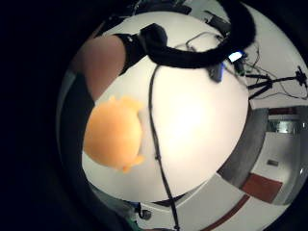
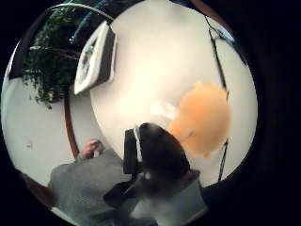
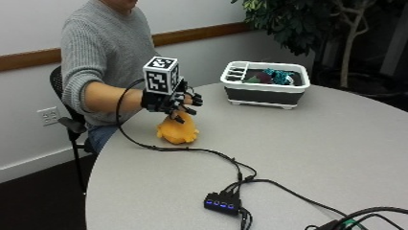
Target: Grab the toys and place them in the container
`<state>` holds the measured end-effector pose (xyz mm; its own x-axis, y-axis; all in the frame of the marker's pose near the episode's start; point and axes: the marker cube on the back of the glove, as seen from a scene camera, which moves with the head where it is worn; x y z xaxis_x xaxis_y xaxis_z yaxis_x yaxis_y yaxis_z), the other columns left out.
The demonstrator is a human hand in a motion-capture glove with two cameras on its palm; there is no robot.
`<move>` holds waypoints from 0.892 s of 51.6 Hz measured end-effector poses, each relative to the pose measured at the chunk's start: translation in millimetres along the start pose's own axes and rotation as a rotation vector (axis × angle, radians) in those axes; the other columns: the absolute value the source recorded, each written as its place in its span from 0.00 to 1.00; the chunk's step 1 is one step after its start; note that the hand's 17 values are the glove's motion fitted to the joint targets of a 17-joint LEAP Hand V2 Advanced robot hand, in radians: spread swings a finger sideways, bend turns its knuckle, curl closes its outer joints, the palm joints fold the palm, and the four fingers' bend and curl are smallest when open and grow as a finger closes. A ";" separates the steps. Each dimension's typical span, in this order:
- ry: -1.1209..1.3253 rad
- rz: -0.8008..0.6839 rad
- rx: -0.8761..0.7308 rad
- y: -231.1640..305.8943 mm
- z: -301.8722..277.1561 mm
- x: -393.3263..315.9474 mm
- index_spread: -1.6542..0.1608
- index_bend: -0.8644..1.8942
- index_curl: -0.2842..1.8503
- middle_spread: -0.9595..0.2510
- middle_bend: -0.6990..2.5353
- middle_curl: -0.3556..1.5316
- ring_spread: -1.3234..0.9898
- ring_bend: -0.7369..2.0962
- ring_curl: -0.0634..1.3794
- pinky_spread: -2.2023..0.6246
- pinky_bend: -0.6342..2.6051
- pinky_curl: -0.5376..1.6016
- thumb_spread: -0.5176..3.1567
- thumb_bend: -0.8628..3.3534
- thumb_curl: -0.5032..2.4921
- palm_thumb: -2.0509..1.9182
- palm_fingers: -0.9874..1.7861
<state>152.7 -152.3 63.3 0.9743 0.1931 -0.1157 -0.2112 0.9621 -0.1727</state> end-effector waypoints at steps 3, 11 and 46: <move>0.000 0.015 -0.008 10.6 15.6 -3.6 0.71 0.37 0.28 0.67 0.25 0.31 0.52 0.36 0.30 0.79 0.52 0.41 0.50 0.19 0.24 0.50 0.31; 0.000 0.053 -0.025 25.1 44.9 -5.5 0.71 0.37 0.28 0.67 0.26 0.30 0.53 0.35 0.30 0.79 0.51 0.41 0.49 0.19 0.24 0.50 0.31; -0.073 -0.077 0.429 -62.6 -64.8 -72.4 0.69 0.47 0.34 0.61 0.40 0.41 0.39 0.56 0.43 0.67 0.47 0.41 0.44 0.26 0.36 0.67 0.75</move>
<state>90.4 -239.0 19.0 0.9922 0.1163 -0.0460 -0.1016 0.9641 0.2452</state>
